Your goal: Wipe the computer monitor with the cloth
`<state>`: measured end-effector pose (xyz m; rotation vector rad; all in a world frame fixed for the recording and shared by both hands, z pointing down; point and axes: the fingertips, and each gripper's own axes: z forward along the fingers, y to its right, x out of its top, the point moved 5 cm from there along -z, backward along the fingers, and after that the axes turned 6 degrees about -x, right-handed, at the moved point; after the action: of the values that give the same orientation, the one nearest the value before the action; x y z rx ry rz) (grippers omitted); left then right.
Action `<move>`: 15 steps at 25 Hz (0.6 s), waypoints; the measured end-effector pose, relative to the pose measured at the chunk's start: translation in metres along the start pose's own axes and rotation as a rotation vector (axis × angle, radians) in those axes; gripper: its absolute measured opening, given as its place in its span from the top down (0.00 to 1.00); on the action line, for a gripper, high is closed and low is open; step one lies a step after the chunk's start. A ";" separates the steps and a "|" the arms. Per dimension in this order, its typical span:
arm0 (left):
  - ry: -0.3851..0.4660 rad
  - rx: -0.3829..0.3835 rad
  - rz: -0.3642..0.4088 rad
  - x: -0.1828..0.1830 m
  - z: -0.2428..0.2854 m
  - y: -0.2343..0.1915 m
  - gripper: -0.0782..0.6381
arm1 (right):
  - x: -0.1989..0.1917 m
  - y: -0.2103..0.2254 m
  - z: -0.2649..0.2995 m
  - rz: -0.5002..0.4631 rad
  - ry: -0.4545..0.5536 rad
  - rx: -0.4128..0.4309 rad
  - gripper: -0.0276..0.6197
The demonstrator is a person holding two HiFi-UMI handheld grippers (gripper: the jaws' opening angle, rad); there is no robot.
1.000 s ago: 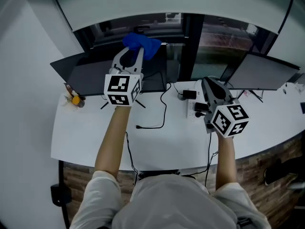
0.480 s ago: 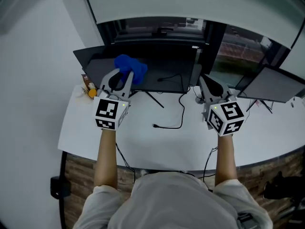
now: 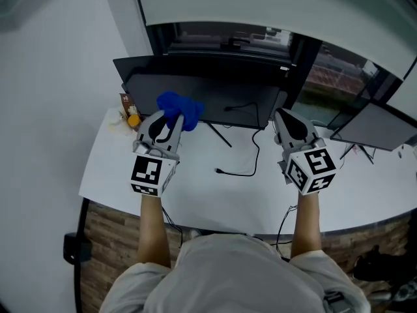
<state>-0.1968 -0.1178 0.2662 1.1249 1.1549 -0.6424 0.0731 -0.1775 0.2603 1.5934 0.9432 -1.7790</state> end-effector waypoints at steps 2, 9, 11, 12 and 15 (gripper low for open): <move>0.001 0.007 0.017 0.000 -0.005 0.001 0.81 | -0.003 -0.005 0.000 -0.007 -0.009 0.000 0.94; -0.024 0.007 -0.003 -0.010 -0.013 0.004 0.81 | -0.010 -0.018 0.000 -0.010 -0.028 0.016 0.94; -0.029 0.005 -0.002 -0.011 -0.014 0.006 0.81 | -0.011 -0.021 0.000 -0.016 -0.031 0.016 0.94; -0.033 0.006 -0.005 -0.013 -0.014 0.006 0.81 | -0.012 -0.022 0.000 -0.021 -0.033 0.015 0.94; -0.039 0.002 -0.032 -0.018 -0.013 0.009 0.81 | -0.016 -0.025 0.000 -0.035 -0.044 0.019 0.94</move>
<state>-0.1999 -0.1051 0.2863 1.0929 1.1407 -0.6872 0.0551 -0.1631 0.2791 1.5525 0.9412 -1.8443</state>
